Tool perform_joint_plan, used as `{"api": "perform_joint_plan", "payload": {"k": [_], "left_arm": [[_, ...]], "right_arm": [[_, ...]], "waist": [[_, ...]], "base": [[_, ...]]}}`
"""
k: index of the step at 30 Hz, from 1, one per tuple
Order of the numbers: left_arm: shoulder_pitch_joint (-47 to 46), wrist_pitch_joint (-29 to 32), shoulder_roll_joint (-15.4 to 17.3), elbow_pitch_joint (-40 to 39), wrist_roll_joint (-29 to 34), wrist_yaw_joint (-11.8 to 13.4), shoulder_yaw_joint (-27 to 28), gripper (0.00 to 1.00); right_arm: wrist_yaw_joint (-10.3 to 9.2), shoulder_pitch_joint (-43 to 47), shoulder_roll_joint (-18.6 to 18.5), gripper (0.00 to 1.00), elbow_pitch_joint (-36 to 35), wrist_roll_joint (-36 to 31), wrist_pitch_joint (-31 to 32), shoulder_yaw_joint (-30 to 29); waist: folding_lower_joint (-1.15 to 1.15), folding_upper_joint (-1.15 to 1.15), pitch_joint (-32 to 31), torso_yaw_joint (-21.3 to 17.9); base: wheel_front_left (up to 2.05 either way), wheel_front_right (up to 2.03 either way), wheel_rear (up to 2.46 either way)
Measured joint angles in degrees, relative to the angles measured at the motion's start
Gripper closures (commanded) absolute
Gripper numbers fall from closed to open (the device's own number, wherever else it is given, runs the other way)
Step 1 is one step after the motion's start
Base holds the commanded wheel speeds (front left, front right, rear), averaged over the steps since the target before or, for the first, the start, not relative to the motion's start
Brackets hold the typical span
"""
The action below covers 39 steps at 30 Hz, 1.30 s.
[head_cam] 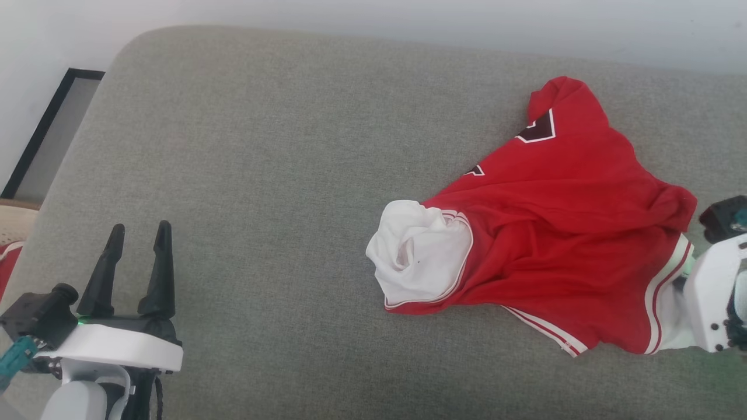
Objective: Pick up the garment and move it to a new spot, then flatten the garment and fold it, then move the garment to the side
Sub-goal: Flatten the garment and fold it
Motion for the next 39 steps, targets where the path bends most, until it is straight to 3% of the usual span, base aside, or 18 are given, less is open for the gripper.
{"api": "perform_joint_plan", "payload": {"k": [1, 10, 20, 28, 33, 39], "left_arm": [[0.0, 0.0, 0.2, 0.0, 0.1, 0.0, -0.2, 0.0], [0.7, 0.0, 3.2, 0.5, 0.3, 0.0, -1.1, 0.0], [-0.7, 2.3, 9.3, 0.0, -3.3, 0.0, -6.1, 0.0], [-4.1, 15.5, 13.7, -5.5, -9.1, 0.0, -10.2, 0.0], [-7.3, 27.0, 16.1, -10.2, -12.7, 0.0, -12.7, 0.0], [-12.4, 41.8, 17.4, -14.1, -16.1, 2.4, -16.6, 0.0]], "right_arm": [[0.0, -0.4, 0.3, 0.0, 0.7, 0.0, -0.4, 0.6], [0.0, -2.6, 0.7, 0.0, 2.0, 0.0, -4.8, 2.1], [0.0, -1.8, 4.7, 0.0, -5.1, -2.0, -12.4, -3.4], [-0.01, 1.0, 11.5, 0.0, -10.7, -7.9, -24.2, -9.7], [-0.01, 1.5, 15.9, 0.0, -11.9, -13.8, -32.7, -12.9], [-0.01, 1.8, 21.4, 0.0, -10.6, -18.7, -38.8, -15.8]], "waist": [[0.0, 0.0, -0.1, 0.0], [0.0, 0.0, -1.5, -1.9], [0.0, 0.0, -2.1, -6.7], [0.0, 0.0, -2.1, -11.0], [0.0, 0.0, -1.9, -14.1], [0.0, 0.0, -1.5, -17.5]], "base": [[0.0, 0.0, 0.0], [0.0, 0.0, 0.0], [0.0, 0.0, 0.0], [0.0, 0.0, 0.0], [0.0, 0.0, 0.0], [0.0, 0.0, 0.0]]}}
